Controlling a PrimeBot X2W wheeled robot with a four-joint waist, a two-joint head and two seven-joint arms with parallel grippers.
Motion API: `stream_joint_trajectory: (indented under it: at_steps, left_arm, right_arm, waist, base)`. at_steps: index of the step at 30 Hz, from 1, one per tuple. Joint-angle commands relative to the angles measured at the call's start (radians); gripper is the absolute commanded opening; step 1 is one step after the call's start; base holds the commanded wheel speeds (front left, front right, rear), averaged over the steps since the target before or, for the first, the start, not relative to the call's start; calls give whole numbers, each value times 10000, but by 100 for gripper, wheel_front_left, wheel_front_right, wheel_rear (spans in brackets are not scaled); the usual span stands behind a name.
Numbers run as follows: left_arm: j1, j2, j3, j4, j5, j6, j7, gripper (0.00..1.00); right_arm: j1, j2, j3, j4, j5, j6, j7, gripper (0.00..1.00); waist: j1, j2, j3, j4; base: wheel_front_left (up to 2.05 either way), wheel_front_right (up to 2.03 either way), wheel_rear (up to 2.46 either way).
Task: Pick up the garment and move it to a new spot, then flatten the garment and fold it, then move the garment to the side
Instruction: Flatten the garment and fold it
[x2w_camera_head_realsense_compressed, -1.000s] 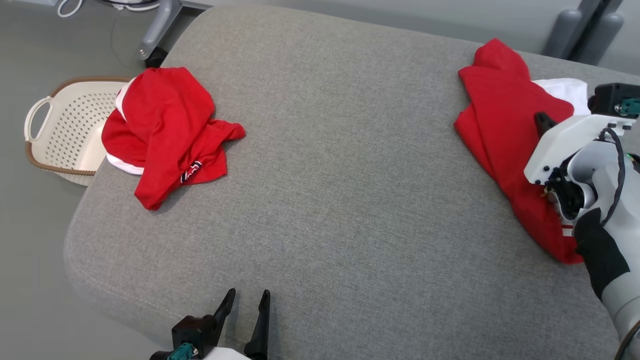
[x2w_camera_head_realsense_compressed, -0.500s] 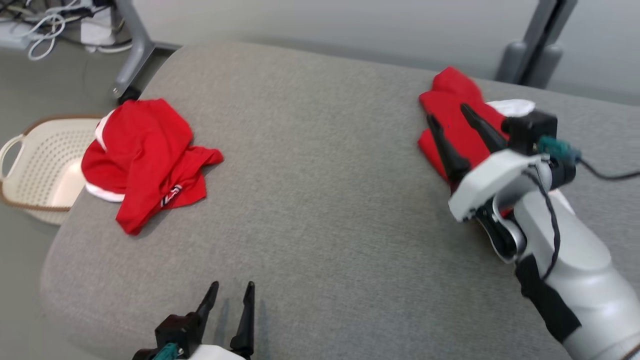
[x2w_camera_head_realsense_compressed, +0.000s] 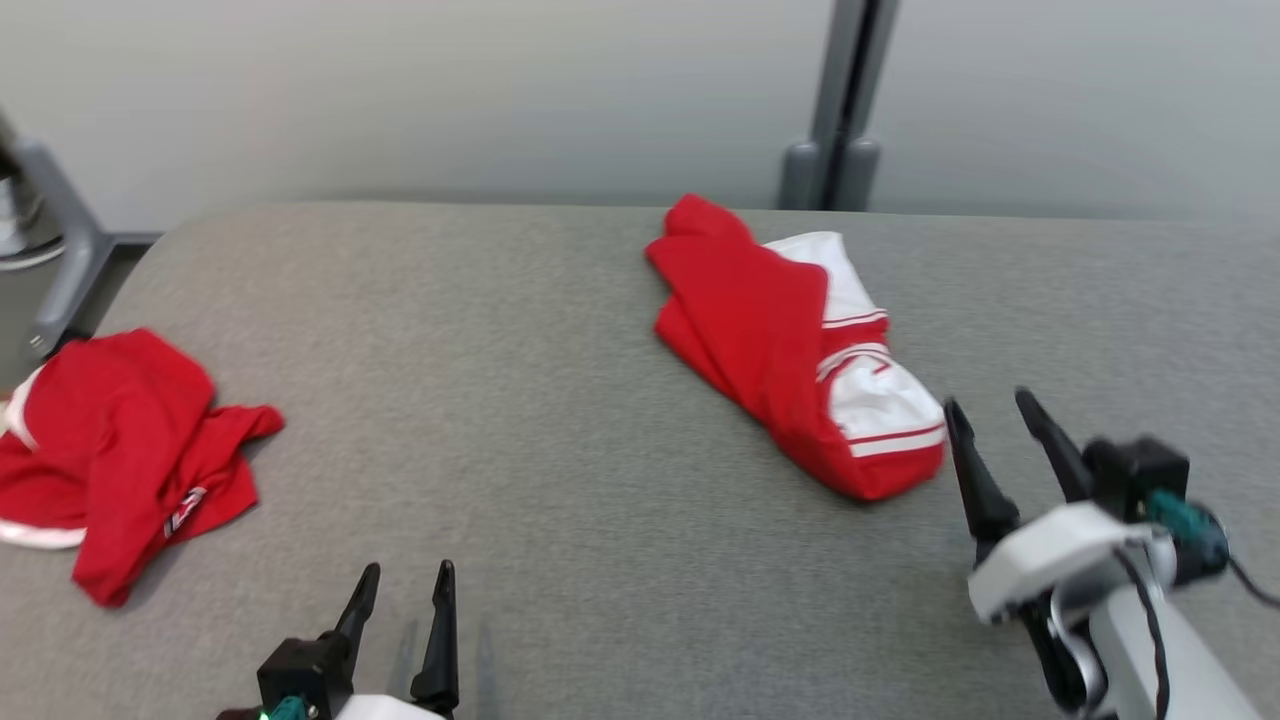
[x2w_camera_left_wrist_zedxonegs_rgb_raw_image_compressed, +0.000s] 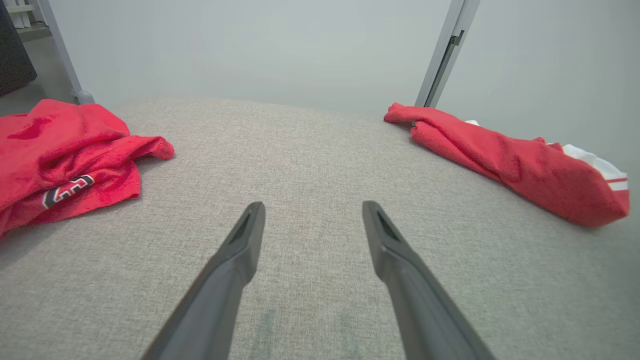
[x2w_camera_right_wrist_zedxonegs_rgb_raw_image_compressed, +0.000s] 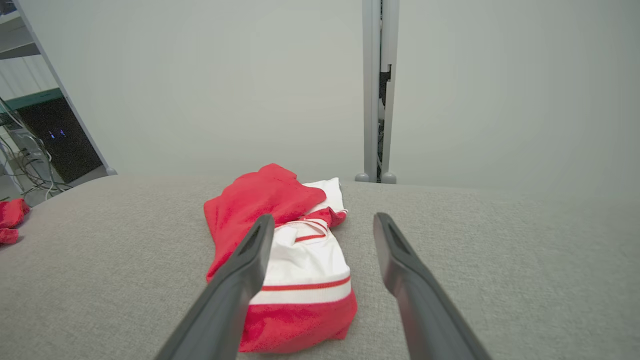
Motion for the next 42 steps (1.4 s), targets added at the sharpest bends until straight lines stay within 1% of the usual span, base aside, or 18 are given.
stream_joint_trajectory:
  at_steps: [1,3,4,9,12,17,22,26,30,32,37,42]
  left_arm:
    - [129,42,92,16,67,-32,-5,100]
    - [205,37,162,-6,81,-40,-5,100]
    - [205,37,162,-6,81,-40,-5,100]
    - [214,40,265,92,251,-96,-5,100]
    - [135,42,305,155,323,-131,-5,100]
    - [-45,39,272,235,351,-81,-5,100]
    - [-794,34,-124,371,484,-348,-5,100]
    - [-2279,36,-684,1046,682,-606,-5,100]
    - [-4438,43,-1477,2578,954,-799,174,100]
    - [-5530,40,-1921,3377,1041,-823,790,100]
    - [-7922,42,-2982,4655,880,-716,2223,100]
    - [-9378,45,-3925,5459,454,-594,3373,100]
  right_arm:
    - [488,87,-282,-186,-239,-3,-45,100]
    - [1050,240,-717,-488,-521,-3,-46,100]
    - [1050,240,-717,-488,-521,-3,-46,100]
    - [2003,580,-1179,-990,-1149,-3,-47,100]
    - [2246,691,-1337,-1166,-1390,-3,-47,100]
    - [2211,810,-1385,-1326,-1573,-3,-47,100]
    - [1971,854,-1202,-1367,-1602,-3,-48,100]
    - [1649,850,-1002,-1311,-1464,-3,-48,100]
    - [1322,855,-800,-1275,-1205,-3,-48,100]
    - [1196,851,-780,-1250,-1128,-3,-48,100]
    - [933,852,-669,-1142,-901,-3,-48,100]
    - [651,856,-534,-1083,-658,-3,-48,100]
  waist:
    - [0,-1,-233,-535]
    - [0,-1,-241,-764]
    - [0,-1,-241,-764]
    - [0,-1,-130,-1223]
    - [0,-1,-71,-1339]
    - [0,-1,11,-1382]
    - [0,-1,296,-1458]
    - [0,-1,782,-1759]
    - [0,-1,1358,-2208]
    - [0,-1,1639,-2446]
    - [0,-1,2249,-3074]
    - [0,-1,2698,-3618]
  base:
    - [0,0,0]
    - [0,0,0]
    - [0,0,0]
    - [0,0,0]
    - [0,0,0]
    - [0,0,0]
    - [0,0,0]
    - [0,0,0]
    - [0,0,0]
    - [0,0,0]
    - [0,0,0]
    - [0,0,0]
